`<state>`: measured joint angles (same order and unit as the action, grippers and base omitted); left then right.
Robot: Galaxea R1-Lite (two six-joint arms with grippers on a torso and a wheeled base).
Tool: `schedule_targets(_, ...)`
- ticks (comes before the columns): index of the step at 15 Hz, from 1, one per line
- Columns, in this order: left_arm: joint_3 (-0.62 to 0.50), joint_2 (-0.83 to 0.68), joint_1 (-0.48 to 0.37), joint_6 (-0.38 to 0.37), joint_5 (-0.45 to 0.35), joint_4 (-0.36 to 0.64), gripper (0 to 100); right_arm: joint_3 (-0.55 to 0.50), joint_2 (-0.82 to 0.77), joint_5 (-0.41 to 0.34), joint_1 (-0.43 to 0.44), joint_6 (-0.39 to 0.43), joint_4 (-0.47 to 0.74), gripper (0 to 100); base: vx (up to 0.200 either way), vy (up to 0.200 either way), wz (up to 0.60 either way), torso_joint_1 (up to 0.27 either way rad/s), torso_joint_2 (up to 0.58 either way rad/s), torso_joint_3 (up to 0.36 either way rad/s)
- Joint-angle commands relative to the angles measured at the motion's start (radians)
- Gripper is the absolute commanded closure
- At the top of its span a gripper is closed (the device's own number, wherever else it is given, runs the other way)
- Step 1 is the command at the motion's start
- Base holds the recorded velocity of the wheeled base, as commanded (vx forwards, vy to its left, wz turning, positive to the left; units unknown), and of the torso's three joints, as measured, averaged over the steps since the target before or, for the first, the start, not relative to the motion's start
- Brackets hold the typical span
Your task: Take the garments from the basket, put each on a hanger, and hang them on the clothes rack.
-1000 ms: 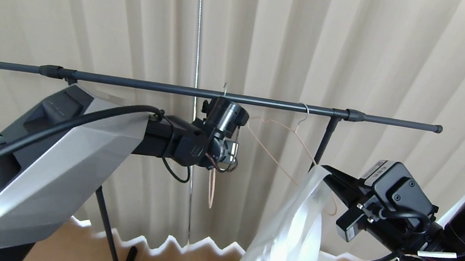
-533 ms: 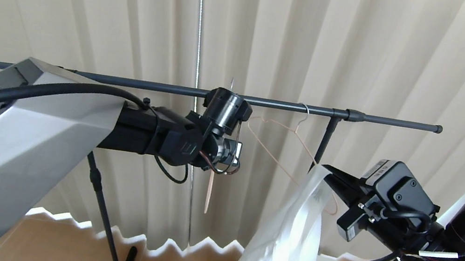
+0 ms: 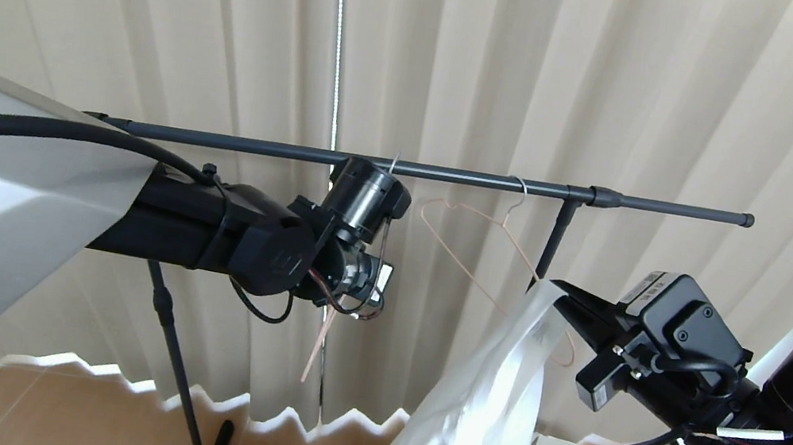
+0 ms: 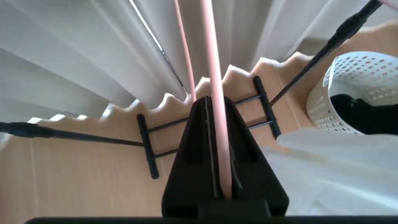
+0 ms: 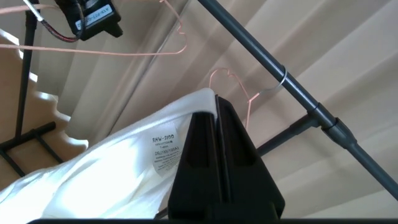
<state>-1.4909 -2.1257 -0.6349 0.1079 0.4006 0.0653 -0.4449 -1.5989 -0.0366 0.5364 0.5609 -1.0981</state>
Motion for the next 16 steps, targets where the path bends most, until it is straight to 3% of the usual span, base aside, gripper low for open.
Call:
schedule_targets(1,0.046,0.040,0.000,-0.010,0.001,-0.019,100,0.000,-0.003,0.000,0.001,0.001,0.000,100,0.000,0.000,0.00,0.000,0.00,0.000)
schedule_targets(3,0.093,0.046,0.000,-0.013,0.000,-0.085,100,0.000,-0.003,0.000,0.001,0.001,0.000,100,0.000,0.000,0.00,0.000,0.00,0.000)
schedule_targets(9,0.248,0.156,-0.012,-0.027,0.000,-0.139,100,-0.003,-0.007,0.003,0.001,0.001,0.000,100,0.000,0.000,0.00,0.000,0.00,0.000)
schedule_targets(12,0.485,0.279,-0.012,-0.100,-0.118,-0.311,100,-0.003,-0.007,0.004,0.001,0.001,0.000,100,0.000,0.000,0.00,0.000,0.00,0.000)
schedule_targets(14,0.566,0.323,-0.012,-0.106,-0.135,-0.381,100,-0.003,-0.006,0.004,0.001,0.001,0.000,100,0.000,0.000,0.00,0.000,0.00,0.000)
schedule_targets(16,0.701,0.383,-0.011,-0.109,-0.217,-0.539,100,-0.003,-0.006,0.006,0.002,0.001,0.000,100,0.000,0.000,0.00,0.000,0.00,0.000)
